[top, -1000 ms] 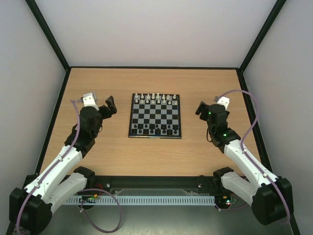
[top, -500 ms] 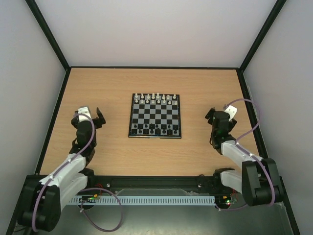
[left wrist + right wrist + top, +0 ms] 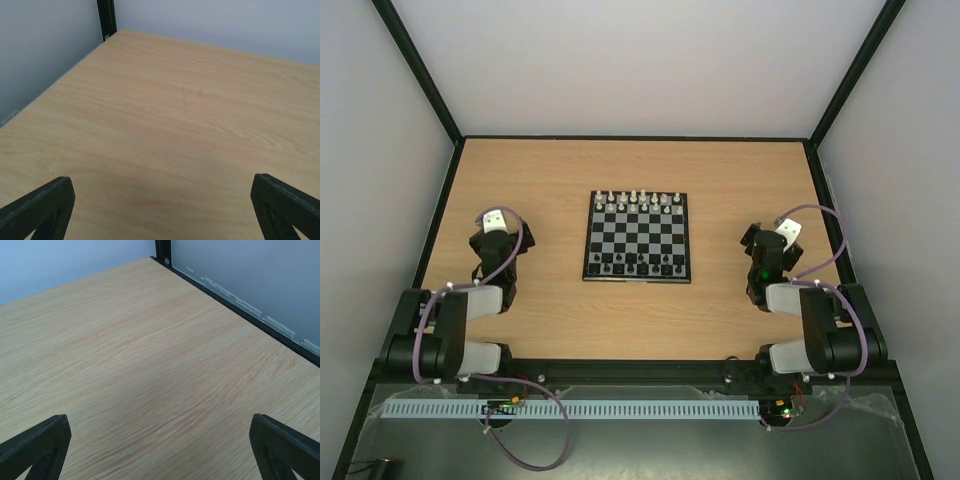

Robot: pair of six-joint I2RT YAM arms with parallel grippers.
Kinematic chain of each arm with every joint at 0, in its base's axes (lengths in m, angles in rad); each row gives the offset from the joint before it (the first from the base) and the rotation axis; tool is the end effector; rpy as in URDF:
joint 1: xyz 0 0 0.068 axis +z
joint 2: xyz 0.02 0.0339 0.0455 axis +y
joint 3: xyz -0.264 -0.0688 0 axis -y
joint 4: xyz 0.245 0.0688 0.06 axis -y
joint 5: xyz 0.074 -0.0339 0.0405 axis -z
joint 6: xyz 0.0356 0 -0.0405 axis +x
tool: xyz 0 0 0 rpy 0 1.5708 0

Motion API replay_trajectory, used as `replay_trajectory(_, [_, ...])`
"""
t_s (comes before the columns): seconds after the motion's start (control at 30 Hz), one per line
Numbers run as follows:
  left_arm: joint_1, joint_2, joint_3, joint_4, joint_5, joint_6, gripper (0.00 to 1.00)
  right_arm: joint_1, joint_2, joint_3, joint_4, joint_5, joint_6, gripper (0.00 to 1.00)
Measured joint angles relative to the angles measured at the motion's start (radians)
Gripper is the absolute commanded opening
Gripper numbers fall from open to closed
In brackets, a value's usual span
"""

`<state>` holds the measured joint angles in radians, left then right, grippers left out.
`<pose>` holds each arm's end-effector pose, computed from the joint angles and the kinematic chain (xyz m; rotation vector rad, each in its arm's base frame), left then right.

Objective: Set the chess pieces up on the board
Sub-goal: Reset both arms

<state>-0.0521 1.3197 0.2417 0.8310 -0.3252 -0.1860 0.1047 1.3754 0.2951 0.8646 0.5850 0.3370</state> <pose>0.2279 -0.0005 0.1554 -0.3484 1.7725 0.1260 0.2391 0.0054 0.1624 0.6080 1.6457 -0.2005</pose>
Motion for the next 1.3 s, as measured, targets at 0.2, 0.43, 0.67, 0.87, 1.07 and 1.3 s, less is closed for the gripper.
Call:
replay_trajectory(0.2, [0.025,0.112,0.106,0.054,0.008,0.022,1.00,-0.003,0.072,0.013,0.081,-0.008,-0.040,0.99])
replay_trajectory(0.43, [0.031,0.163,0.103,0.118,0.012,0.035,1.00,-0.003,0.085,-0.014,0.176,-0.102,-0.101,0.99])
replay_trajectory(0.67, [0.024,0.178,0.103,0.144,0.102,0.097,1.00,-0.006,0.147,-0.079,0.312,-0.201,-0.151,0.99])
replay_trajectory(0.87, [0.023,0.181,0.100,0.165,0.115,0.110,1.00,-0.007,0.146,-0.079,0.339,-0.226,-0.156,0.99])
replay_trajectory(1.07, [0.024,0.174,0.060,0.211,0.046,0.080,1.00,-0.007,0.146,-0.079,0.341,-0.234,-0.158,0.99])
replay_trajectory(1.3, [0.018,0.175,0.061,0.218,0.025,0.074,1.00,-0.007,0.146,-0.079,0.345,-0.237,-0.158,0.99])
